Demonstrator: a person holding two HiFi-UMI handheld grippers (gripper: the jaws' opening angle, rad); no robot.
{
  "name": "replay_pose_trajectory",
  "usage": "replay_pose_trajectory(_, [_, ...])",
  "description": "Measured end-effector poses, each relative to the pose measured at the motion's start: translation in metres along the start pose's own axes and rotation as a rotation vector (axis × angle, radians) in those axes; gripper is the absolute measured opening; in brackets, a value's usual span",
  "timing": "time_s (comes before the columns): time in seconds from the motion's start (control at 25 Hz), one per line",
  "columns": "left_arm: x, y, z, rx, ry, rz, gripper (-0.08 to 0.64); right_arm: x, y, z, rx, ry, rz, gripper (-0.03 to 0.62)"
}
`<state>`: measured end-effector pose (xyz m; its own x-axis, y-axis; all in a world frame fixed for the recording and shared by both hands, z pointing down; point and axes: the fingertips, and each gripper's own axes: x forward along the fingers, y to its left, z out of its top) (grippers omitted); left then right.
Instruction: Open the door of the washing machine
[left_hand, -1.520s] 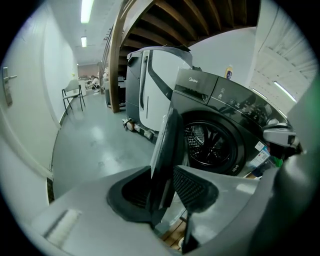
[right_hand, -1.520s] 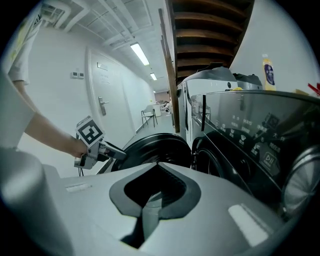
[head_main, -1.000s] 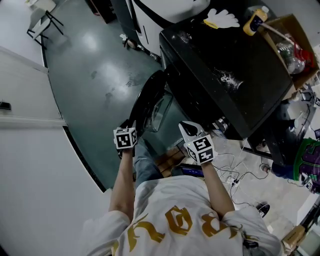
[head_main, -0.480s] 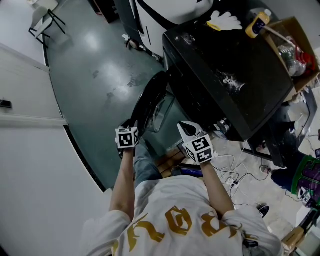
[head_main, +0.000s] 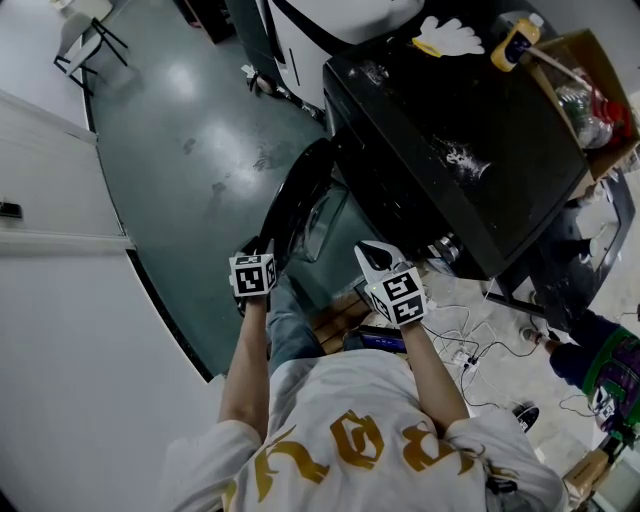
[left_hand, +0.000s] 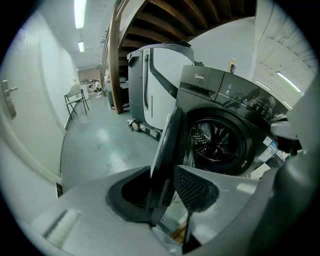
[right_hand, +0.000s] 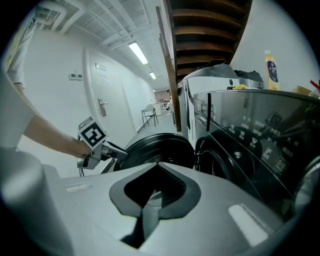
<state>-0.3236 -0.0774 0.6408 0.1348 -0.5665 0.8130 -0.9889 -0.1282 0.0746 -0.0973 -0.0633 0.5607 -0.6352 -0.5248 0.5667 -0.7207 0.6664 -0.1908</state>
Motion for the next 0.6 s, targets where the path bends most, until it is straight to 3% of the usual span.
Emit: replay_pose_trajectory(0.6, [0.001, 0.003, 0.0, -0.004, 0.022, -0.01, 0.141, -0.006, -0.007, -0.013, 0.014, 0.02, -0.017, 0.021])
